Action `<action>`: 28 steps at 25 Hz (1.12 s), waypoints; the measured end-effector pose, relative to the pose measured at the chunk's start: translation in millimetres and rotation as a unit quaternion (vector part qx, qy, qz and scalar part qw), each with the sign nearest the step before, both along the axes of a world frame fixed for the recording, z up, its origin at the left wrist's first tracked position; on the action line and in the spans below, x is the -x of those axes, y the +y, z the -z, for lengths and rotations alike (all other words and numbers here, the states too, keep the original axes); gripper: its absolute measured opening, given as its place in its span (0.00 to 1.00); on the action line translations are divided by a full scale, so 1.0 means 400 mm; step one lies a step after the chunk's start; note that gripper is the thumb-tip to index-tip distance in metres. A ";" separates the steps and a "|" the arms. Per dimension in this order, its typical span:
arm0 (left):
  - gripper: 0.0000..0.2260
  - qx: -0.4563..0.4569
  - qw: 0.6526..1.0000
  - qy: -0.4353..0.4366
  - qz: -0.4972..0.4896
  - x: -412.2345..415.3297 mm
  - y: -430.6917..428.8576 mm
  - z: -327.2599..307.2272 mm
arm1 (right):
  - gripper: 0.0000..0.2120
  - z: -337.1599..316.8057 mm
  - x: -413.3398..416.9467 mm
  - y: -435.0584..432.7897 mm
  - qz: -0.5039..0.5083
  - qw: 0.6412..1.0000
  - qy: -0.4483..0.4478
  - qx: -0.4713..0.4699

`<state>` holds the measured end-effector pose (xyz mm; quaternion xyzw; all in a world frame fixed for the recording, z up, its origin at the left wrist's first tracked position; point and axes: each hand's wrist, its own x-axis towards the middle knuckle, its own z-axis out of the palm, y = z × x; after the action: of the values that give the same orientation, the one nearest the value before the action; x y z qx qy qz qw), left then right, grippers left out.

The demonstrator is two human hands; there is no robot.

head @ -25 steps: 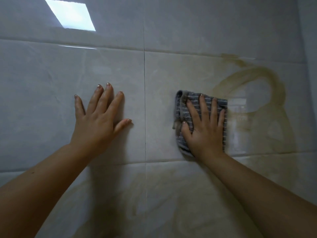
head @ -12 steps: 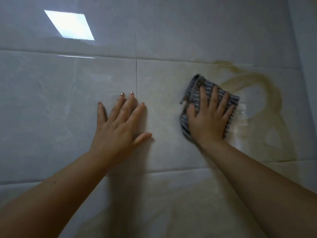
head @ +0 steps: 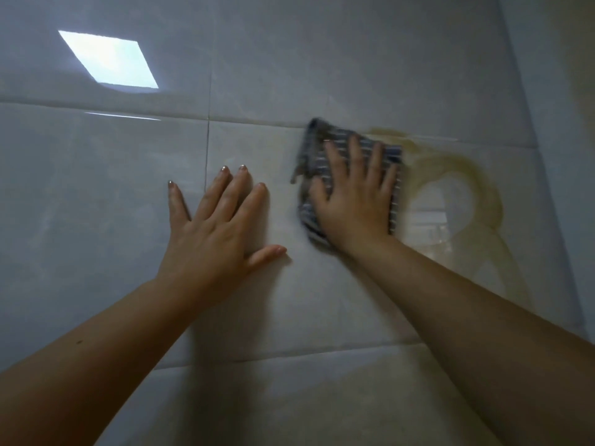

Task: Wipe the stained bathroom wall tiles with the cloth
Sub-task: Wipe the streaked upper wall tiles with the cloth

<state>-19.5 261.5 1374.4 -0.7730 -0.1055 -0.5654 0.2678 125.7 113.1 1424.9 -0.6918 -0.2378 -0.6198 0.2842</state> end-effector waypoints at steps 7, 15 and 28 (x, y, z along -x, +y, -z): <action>0.41 -0.003 1.000 -0.021 -0.009 -0.018 0.009 -0.005 | 0.28 -0.137 -0.141 -0.162 -0.002 0.996 0.061 -0.057; 0.43 0.025 0.999 -0.009 -0.028 0.001 -0.012 -0.010 | 0.31 -0.103 -0.076 -0.082 -0.029 0.996 -0.060 0.055; 0.43 0.032 0.999 0.003 -0.026 -0.004 -0.013 -0.009 | 0.32 -0.090 -0.139 -0.168 -0.010 0.999 -0.025 0.042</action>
<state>-17.9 256.2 1378.0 -0.7797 -0.1432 -0.5524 0.2577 181.4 45.9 1460.9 -0.6849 -0.2773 -0.6237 0.2551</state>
